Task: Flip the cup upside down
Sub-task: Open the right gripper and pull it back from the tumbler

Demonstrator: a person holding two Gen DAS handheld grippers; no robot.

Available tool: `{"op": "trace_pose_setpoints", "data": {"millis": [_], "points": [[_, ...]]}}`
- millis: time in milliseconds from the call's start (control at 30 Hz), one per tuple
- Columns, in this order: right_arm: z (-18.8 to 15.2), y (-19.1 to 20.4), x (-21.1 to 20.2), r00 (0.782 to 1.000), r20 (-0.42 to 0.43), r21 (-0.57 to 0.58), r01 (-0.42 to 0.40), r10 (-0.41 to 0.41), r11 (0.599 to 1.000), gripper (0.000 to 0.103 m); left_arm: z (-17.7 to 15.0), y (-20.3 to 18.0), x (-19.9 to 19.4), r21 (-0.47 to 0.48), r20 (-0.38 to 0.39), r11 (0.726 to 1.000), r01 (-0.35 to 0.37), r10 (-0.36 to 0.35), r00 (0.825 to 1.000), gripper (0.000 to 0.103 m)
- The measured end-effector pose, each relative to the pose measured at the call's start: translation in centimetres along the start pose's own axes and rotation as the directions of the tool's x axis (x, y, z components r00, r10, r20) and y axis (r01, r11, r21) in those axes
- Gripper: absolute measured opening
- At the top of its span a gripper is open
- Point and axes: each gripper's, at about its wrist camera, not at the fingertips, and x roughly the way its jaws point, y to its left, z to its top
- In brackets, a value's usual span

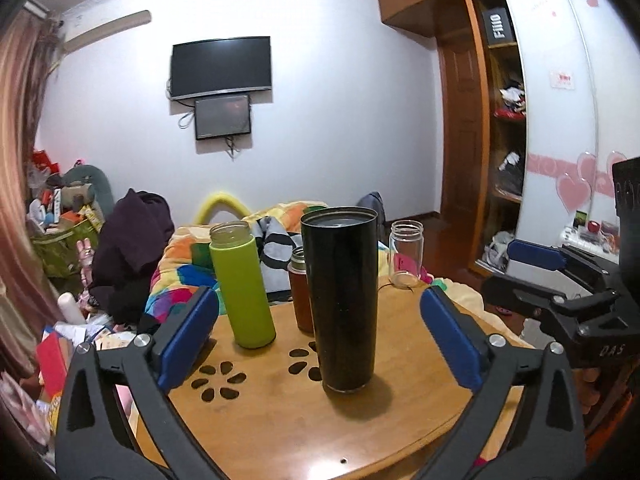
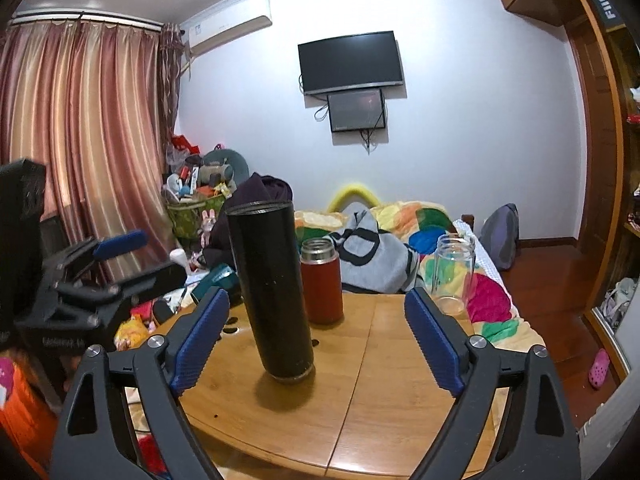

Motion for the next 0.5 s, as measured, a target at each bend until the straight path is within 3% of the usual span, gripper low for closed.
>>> {"op": "trace_pose_setpoints", "data": {"millis": [133,200,300,500], "points": [[0.3,0.9,-1.0,1.000,0.019,-0.004,0.024,-0.024,1.000,0.089,-0.6,-0.6,-1.3,-0.006,0.045,0.997,-0.081,0.081,0.996,0.103],[0.3,1.3,-1.4,0.999,0.032,-0.013,0.041,-0.040,0.999,0.103,-0.9,-0.9,-1.9,-0.006,0.067,0.994,-0.110,0.111,0.992,0.103],[0.0,2.2,-2.2,0.995,0.068,-0.034,0.072,-0.070,0.997,0.103,-1.2,-0.8,-2.5,-0.026,0.079,0.993,-0.118,0.120,0.990,0.103],[-0.4,2.5,-2.6,0.996,0.065,-0.029,0.057,-0.055,0.998,0.103,-1.9,-0.1,-2.7,-0.077,0.066,0.987,-0.139,0.144,0.987,0.103]]}}
